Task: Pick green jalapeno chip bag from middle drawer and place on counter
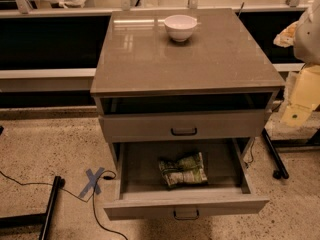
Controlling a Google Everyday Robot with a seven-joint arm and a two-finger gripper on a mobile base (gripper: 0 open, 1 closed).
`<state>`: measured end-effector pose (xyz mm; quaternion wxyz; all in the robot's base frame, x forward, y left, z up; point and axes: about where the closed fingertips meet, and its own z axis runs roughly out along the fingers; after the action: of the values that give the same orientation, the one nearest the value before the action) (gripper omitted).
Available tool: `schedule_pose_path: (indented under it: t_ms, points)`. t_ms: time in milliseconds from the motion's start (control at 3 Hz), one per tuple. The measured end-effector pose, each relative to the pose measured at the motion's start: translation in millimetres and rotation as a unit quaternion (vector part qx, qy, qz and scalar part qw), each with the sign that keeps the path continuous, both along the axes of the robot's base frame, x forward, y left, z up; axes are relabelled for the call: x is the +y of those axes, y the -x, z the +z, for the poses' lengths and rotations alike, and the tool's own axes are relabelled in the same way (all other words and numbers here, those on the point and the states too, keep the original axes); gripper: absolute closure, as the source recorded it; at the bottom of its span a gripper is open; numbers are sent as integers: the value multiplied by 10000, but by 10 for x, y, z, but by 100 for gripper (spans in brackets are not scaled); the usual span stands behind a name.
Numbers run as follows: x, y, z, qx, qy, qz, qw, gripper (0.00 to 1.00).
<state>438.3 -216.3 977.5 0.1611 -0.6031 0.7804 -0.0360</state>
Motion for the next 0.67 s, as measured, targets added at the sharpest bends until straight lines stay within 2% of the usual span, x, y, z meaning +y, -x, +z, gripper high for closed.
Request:
schedule_pose_path:
  t_ms: [333,667]
  points:
    - [0,0,0,0,0,0,10000,0]
    - [103,-41,-302,171,214,165,9995,0]
